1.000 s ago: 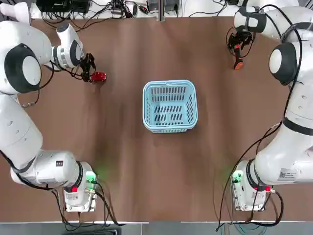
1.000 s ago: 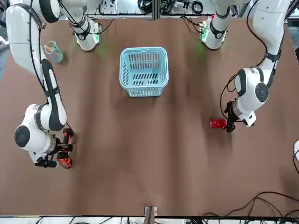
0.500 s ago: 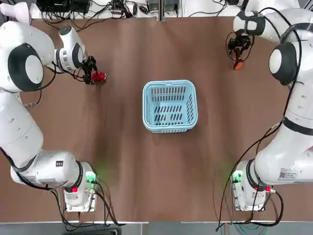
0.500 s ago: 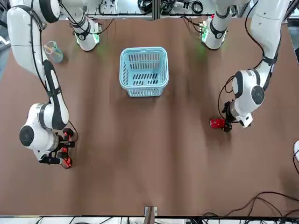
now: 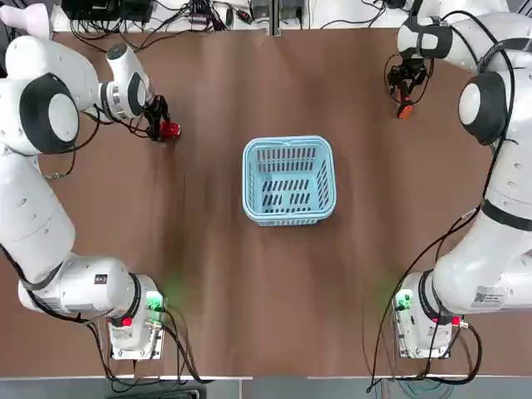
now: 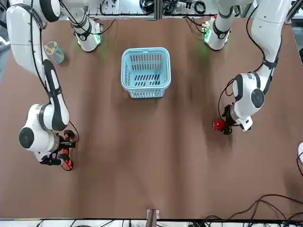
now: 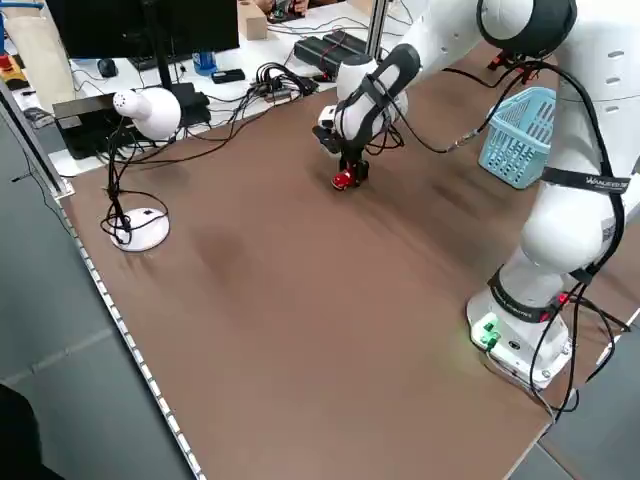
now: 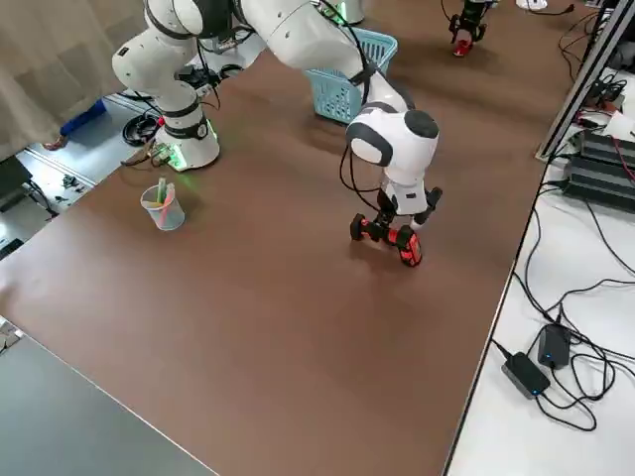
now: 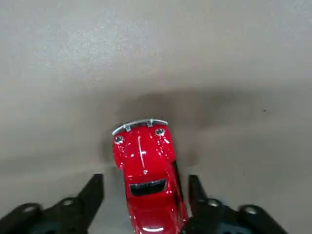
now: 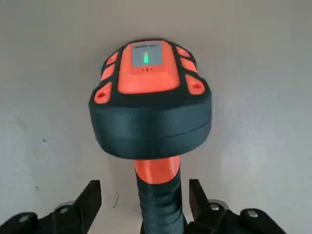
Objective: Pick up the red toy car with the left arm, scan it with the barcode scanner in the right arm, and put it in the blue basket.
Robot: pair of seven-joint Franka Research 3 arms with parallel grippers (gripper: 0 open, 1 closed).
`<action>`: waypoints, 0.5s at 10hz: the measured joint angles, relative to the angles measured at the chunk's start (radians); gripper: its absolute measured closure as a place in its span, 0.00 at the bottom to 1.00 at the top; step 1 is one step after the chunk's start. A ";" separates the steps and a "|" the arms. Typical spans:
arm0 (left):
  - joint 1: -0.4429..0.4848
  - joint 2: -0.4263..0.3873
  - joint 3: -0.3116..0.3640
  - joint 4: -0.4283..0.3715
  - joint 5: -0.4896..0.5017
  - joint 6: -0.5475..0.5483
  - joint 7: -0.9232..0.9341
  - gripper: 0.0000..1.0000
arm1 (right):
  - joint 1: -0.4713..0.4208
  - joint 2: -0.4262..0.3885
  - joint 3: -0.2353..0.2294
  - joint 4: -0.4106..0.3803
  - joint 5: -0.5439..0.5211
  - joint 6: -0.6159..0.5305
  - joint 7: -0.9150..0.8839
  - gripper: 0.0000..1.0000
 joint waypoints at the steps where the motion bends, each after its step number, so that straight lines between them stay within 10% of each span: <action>1: 0.000 0.001 0.000 0.000 0.000 0.009 0.000 0.43 | 0.000 -0.003 0.000 0.000 0.000 0.000 0.000 0.21; 5: -0.007 0.000 -0.022 0.023 -0.002 0.015 -0.077 0.56 | 0.000 -0.008 0.000 0.000 0.001 0.000 0.000 0.50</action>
